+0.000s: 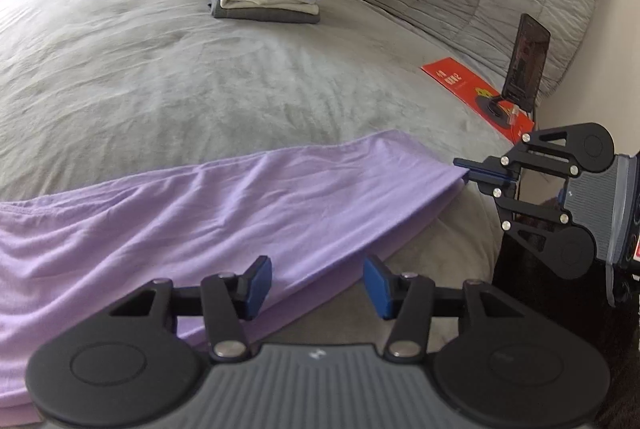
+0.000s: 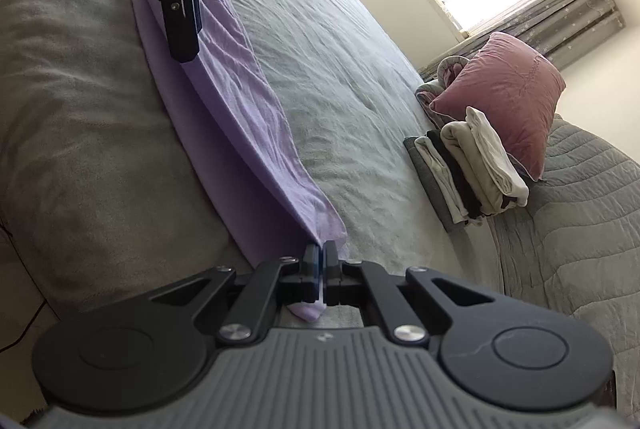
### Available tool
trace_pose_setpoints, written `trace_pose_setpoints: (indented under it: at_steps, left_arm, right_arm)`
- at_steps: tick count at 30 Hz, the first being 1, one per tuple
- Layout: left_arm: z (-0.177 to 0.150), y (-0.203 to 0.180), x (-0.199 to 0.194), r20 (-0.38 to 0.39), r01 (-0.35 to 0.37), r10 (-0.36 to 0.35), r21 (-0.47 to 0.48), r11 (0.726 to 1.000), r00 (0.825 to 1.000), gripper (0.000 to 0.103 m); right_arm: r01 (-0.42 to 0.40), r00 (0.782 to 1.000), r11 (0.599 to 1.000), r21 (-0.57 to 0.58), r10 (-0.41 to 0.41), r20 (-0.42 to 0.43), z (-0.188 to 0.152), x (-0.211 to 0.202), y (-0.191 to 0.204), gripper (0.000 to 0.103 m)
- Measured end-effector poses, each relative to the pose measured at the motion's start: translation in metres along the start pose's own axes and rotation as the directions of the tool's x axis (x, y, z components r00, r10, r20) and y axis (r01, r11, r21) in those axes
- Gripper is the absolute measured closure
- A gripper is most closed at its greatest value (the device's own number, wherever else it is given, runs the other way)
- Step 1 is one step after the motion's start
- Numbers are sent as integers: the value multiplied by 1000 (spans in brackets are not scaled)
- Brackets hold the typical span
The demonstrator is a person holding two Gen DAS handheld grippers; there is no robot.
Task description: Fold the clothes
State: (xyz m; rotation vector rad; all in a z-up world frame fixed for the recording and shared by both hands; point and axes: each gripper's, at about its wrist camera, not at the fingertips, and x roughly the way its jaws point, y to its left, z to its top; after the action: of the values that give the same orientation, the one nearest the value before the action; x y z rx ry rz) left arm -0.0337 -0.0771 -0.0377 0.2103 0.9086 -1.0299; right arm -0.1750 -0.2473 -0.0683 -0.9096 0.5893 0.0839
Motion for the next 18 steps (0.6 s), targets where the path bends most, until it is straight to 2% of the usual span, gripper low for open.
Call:
trace_pose_setpoints:
  at_steps: [4,9,11,14,15,16,18]
  left_arm:
    - [-8,-7,3,-59,28,-25,51,998,998,51]
    - [-2,-11,0,-138,124,-114,67,990,984,50]
    - [1,-16,-1,-154,134,-118,97,986,981,48]
    - [10,-19,-2,-143,125,-107,117,985,984,43]
    - [13,-18,-2,-131,121,-106,109,987,986,39]
    - [17,-17,-2,-119,116,-104,101,988,987,38]
    - [25,-14,0,-91,103,-96,80,992,991,38]
  right_arm:
    - [-47,999,998,-43,45,-30,-1,-2,8,103]
    - [-119,987,990,-72,110,-120,-2,-1,13,102]
    - [-135,982,990,-41,129,-136,-2,-3,8,95]
    - [-146,979,989,37,149,-136,-4,-7,-6,76]
    - [-148,980,987,63,155,-127,-5,-8,-11,61]
    - [-152,980,984,92,162,-115,-7,-9,-16,51]
    - [-180,976,969,169,197,-91,-10,-11,-27,51]
